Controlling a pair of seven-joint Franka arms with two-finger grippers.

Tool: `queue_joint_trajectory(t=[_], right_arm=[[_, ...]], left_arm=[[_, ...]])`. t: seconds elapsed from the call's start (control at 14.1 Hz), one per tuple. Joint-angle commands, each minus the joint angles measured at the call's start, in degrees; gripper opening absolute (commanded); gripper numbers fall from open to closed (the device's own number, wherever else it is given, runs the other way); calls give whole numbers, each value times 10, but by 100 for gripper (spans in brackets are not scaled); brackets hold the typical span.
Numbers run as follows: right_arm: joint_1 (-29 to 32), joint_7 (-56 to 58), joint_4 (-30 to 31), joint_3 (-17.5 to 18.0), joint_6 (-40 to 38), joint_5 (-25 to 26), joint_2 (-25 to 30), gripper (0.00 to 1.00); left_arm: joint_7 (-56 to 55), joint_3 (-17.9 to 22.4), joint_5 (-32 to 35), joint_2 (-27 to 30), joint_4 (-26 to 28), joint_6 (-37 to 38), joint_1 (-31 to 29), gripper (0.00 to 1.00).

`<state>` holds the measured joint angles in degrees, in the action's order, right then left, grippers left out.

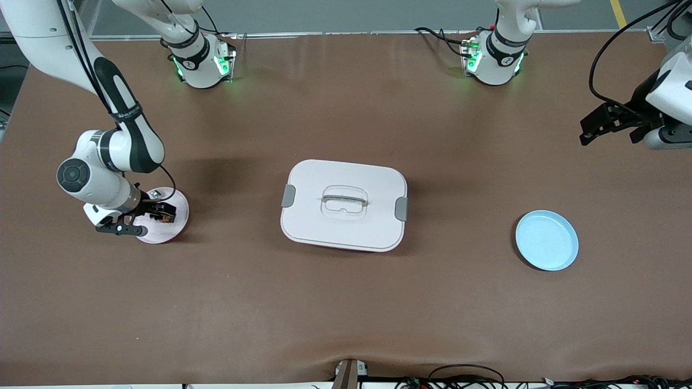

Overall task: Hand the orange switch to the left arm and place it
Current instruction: 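Close the right gripper on the orange switch, then lift the switch with the right gripper while the left gripper rises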

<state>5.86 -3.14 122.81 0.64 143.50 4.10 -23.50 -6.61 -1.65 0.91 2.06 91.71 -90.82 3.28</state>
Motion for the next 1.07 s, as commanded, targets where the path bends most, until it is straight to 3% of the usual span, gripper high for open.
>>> queue_joint_trajectory(t=[0.0, 1.0], right_arm=[[8, -6, 3, 6, 2, -2, -4, 100], [12, -7, -4, 5, 19, -2, -32, 100]], left_arm=[[6, -2, 10, 1, -2, -1, 0, 100], [-4, -10, 6, -4, 0, -2, 17, 100]])
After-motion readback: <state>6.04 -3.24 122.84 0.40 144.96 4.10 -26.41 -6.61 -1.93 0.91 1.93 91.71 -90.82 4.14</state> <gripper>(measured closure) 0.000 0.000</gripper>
